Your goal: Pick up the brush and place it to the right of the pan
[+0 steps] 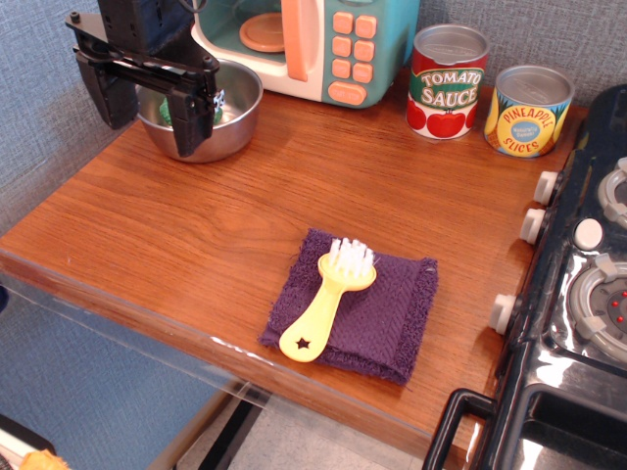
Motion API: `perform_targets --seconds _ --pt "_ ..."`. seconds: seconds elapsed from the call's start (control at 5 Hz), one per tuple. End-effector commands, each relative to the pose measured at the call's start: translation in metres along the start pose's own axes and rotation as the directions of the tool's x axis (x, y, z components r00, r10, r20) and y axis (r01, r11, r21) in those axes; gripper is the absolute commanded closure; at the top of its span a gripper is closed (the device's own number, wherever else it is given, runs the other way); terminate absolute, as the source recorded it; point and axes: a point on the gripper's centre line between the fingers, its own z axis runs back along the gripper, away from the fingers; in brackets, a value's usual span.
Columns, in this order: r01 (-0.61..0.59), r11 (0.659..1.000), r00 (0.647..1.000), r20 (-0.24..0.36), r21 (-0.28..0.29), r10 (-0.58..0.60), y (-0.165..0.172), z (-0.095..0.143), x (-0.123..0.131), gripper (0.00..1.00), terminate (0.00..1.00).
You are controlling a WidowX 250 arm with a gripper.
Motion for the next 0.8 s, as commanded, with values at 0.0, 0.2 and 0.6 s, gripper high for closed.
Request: perform_targets --seconds 0.0,0.2,0.6 --pt "0.0 1.0 1.0 0.0 0.0 0.0 0.0 0.0 0.0 0.0 0.0" --pt "0.084 0.996 0.996 0.008 -0.006 -0.084 -0.041 -0.002 -0.011 0.0 0.0" --pt "0.124 0.992 0.992 0.014 -0.014 -0.124 -0.088 -0.005 -0.022 0.0 0.0"
